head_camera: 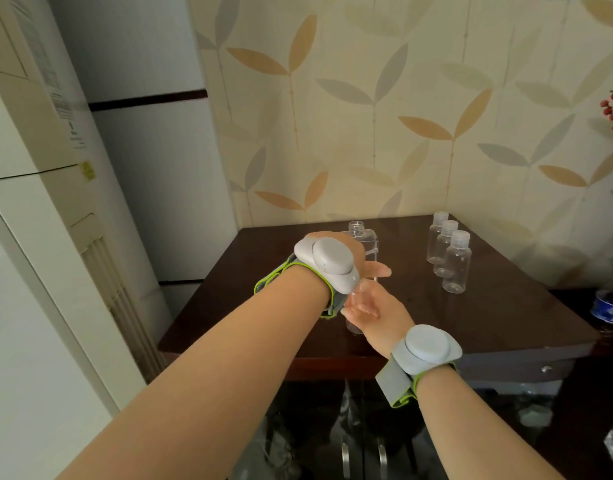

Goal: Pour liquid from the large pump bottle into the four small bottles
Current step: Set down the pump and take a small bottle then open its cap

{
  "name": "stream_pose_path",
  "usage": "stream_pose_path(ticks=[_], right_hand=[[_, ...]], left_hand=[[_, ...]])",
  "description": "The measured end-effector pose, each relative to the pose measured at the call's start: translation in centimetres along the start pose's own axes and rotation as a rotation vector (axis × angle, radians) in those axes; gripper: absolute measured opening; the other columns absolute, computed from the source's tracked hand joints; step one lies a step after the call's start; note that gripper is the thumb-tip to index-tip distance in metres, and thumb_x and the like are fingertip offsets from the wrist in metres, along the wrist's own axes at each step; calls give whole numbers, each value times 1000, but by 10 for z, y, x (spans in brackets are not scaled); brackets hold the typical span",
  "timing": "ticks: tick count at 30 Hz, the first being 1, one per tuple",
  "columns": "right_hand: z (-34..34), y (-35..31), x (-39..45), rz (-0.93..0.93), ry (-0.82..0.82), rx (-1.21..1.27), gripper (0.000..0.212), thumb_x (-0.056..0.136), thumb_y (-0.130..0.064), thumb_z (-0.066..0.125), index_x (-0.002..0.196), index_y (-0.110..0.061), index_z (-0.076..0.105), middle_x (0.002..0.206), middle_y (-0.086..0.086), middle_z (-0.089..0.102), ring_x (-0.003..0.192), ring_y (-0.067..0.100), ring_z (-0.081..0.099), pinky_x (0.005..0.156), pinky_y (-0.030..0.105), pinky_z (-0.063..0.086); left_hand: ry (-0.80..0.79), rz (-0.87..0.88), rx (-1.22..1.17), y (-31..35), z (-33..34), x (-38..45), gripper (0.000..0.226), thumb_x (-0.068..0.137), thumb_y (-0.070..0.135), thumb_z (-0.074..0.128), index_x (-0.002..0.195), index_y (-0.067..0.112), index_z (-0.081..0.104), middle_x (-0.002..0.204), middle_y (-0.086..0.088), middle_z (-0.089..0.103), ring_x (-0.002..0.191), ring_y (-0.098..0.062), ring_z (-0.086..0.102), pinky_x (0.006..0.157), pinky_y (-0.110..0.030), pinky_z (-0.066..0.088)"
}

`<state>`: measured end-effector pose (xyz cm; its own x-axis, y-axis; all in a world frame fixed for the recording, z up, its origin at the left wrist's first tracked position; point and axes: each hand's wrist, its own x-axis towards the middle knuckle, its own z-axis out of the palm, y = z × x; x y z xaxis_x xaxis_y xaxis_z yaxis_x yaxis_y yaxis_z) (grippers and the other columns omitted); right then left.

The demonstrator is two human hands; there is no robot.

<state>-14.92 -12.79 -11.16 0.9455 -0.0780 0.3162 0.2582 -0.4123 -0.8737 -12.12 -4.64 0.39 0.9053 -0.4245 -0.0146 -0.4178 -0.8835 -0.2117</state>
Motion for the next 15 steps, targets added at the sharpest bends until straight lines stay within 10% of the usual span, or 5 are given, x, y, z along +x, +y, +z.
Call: stream_pose_path(ticks=[3, 5, 11, 15], right_hand=[[0, 0, 2, 26, -20, -28, 24, 87, -12, 59, 109, -12, 49, 86, 0, 55, 78, 13, 57, 67, 8, 42], [1, 2, 2, 32, -16, -27, 29, 86, -12, 60, 112, -6, 52, 85, 4, 57, 91, 23, 58, 84, 26, 45], [-1, 0, 1, 4, -34, -25, 28, 87, -12, 58, 113, -14, 50, 82, -5, 54, 70, 7, 53, 62, 7, 41], [-1, -1, -1, 6, -11, 35, 30, 86, -9, 60, 115, -8, 53, 81, -16, 51, 85, 13, 54, 83, 27, 46]], left_hand=[[91, 64, -175, -10, 2, -4, 69, 79, 67, 42, 124, 15, 48, 116, -7, 53, 114, -27, 44, 83, -30, 33], [112, 251, -346, -18, 0, -11, 67, 77, 48, 65, 132, 19, 42, 131, -5, 45, 121, -22, 41, 88, -20, 27], [44, 328, -334, -22, -10, -19, 46, 79, 7, 66, 122, 16, 53, 127, -2, 51, 109, -15, 49, 70, -7, 25], [45, 309, -244, -15, -12, -13, 35, 85, 4, 57, 119, 13, 56, 123, -5, 55, 112, -20, 51, 71, -10, 32]])
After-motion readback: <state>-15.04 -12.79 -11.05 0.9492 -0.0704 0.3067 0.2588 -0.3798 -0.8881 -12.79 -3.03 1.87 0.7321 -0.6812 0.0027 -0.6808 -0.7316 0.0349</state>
